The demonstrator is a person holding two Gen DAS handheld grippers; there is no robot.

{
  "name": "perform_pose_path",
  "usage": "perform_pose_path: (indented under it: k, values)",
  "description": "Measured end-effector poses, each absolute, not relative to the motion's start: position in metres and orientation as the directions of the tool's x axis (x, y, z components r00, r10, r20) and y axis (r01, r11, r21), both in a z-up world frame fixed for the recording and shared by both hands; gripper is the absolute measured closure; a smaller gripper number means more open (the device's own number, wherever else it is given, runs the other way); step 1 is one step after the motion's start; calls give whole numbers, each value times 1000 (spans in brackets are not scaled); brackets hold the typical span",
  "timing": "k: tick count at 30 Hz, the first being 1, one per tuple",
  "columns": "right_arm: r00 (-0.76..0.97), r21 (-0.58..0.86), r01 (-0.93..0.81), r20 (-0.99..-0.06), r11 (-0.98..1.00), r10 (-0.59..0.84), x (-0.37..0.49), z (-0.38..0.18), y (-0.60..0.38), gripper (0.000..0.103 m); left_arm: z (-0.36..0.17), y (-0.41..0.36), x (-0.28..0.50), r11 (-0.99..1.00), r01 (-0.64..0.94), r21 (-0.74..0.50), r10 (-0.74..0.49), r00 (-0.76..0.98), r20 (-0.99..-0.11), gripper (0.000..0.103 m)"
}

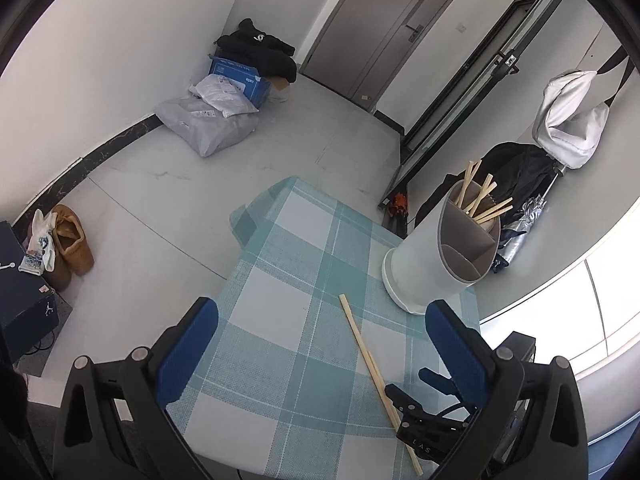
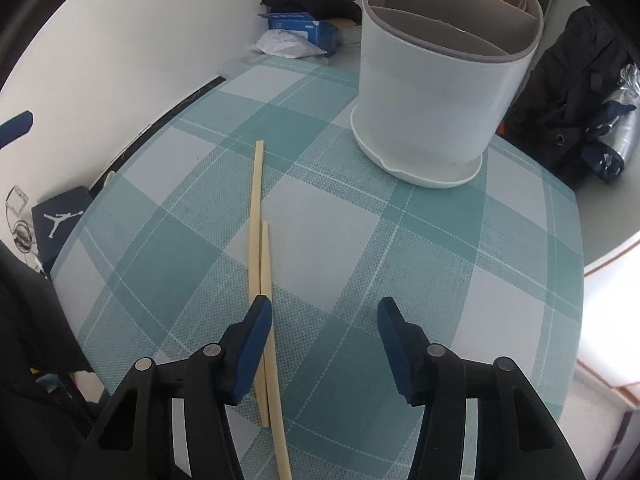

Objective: Organize utensils
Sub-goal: 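Lower the right tool and grasp a wooden chopstick from the table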

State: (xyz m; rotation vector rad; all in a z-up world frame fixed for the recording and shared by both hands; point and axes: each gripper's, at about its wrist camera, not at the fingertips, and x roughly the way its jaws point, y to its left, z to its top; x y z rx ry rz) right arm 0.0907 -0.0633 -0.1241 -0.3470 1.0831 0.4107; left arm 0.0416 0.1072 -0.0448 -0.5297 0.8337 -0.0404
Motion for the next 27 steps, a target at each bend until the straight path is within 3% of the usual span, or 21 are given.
perform_pose_path:
  k: [10,15,17,21,27]
  values:
    - [354,-131,-588,-929,798,108,100,-126,-37,56,-47,119,46,844,-189,-501,-264,667,-697,1]
    - [312,-57,-611,-934,790,174,108,-130,-28,77,-50,125,48,842,-204,-499,-260,657,-708,1]
    - [283,-28,-646,-937,762,206,107,-130,-20,98,-53,129,49,843,-223,-490,-245,652,-717,1]
    - [238,29,-660,-940,751,245,116,-125,-16,99,-62,132,55,841,-255,-478,-229,631,-741,1]
    - [277,167,-536,-891,828,359,129,-105,-60,99,-84,119,70,857,-308,-414,-189,559,-807,1]
